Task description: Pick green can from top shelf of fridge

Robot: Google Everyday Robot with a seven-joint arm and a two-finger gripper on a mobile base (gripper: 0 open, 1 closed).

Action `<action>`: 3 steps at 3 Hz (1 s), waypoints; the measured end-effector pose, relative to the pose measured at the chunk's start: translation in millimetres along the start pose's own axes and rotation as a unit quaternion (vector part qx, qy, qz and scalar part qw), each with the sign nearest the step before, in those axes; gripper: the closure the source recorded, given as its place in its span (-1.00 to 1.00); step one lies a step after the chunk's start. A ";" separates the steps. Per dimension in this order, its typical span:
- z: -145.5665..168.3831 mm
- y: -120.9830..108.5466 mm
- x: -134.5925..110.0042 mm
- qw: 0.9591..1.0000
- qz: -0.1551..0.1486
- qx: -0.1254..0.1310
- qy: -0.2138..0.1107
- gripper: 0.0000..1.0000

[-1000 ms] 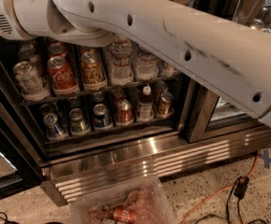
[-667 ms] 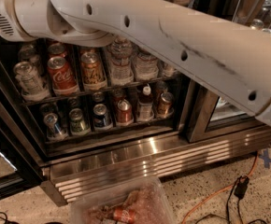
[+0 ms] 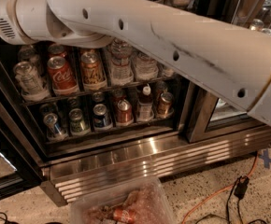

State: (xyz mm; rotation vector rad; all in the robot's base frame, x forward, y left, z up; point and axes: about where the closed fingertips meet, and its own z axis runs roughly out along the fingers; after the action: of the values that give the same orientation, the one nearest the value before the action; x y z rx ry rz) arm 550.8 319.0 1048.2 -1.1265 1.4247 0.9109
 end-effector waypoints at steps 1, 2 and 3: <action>2.4 -3.9 1.9 1.000 0.000 0.003 0.002 -1.00; 4.5 -8.5 1.6 1.000 -0.002 0.006 0.000 -1.00; 4.7 -12.5 0.6 1.000 0.000 0.012 -0.007 -1.00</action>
Offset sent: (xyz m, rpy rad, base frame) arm 0.0399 0.0025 -0.0118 0.0075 -0.0138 -0.0397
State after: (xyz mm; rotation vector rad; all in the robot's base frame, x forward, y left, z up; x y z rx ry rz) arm 564.1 320.0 1047.5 -1.1016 1.4203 0.8976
